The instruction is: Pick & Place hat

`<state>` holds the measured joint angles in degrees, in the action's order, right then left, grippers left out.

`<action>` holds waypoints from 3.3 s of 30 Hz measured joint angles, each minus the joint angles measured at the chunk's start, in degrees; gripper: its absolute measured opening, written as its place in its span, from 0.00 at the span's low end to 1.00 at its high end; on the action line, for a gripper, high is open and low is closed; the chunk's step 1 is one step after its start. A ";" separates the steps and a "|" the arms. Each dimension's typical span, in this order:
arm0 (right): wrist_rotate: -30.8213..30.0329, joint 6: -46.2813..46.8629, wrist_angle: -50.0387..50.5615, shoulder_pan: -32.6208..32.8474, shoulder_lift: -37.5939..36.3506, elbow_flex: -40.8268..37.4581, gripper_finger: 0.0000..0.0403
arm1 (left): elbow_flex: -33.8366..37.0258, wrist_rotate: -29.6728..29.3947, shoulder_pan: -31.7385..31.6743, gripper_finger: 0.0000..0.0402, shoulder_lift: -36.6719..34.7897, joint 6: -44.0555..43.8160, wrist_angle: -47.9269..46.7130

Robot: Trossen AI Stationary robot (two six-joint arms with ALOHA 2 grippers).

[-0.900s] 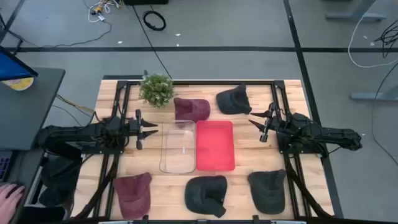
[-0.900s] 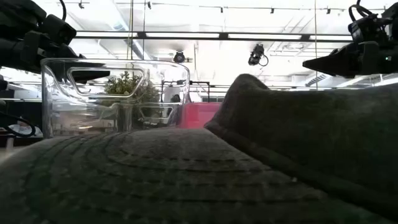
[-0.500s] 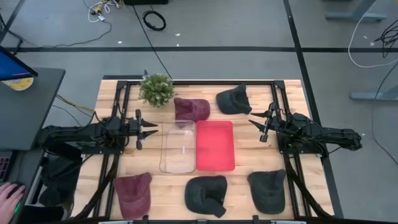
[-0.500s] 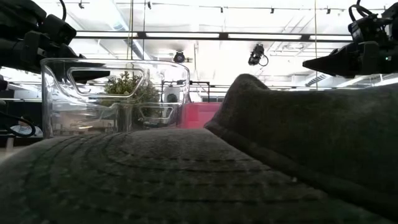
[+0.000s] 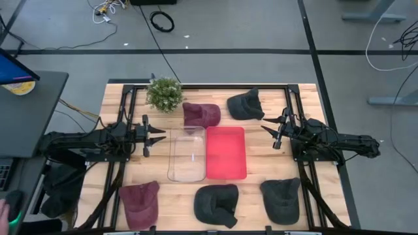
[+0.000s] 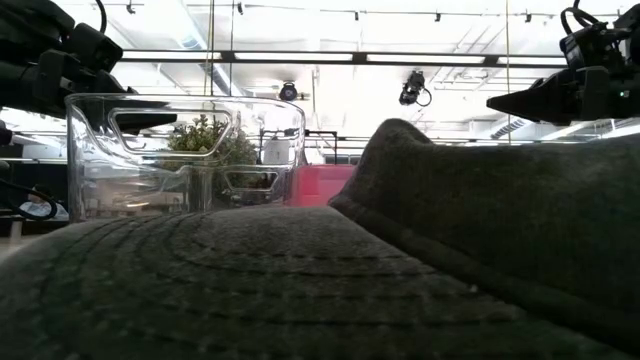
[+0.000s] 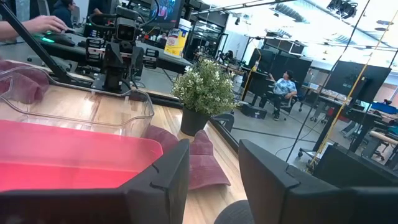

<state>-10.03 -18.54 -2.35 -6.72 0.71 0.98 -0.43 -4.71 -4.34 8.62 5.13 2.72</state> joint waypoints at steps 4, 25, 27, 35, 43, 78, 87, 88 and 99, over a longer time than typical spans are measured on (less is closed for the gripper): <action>0.00 0.01 0.00 0.02 0.01 0.01 0.35 | 0.01 0.01 0.00 0.29 -0.01 0.00 0.00; 0.00 0.00 0.00 0.02 0.02 0.01 0.35 | 0.01 0.01 0.01 0.29 -0.01 0.00 0.00; 0.00 0.02 0.00 0.01 0.02 0.02 0.35 | 0.02 0.01 0.00 0.29 -0.01 0.00 0.00; 0.00 0.00 0.00 0.00 0.02 0.02 0.35 | 0.01 0.01 0.02 0.29 0.00 0.00 0.00; -0.02 0.00 0.00 0.02 0.02 0.00 0.35 | 0.02 0.02 0.02 0.29 -0.02 0.00 0.00; -0.01 0.00 0.00 0.00 0.00 0.02 0.35 | 0.02 0.00 0.00 0.29 0.00 0.00 0.00; 0.00 0.01 0.00 0.00 0.00 0.02 0.35 | 0.00 0.00 0.02 0.29 0.00 0.00 0.00; 0.00 0.02 0.00 0.00 0.00 0.00 0.35 | 0.02 0.00 0.00 0.29 0.00 0.00 0.00; 0.00 -3.35 0.00 0.02 0.01 0.01 0.35 | 0.02 0.00 0.02 0.29 0.00 -0.02 0.00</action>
<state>-10.02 -21.90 -2.35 -6.70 0.73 0.99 -0.41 -4.71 -4.32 8.62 5.11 2.72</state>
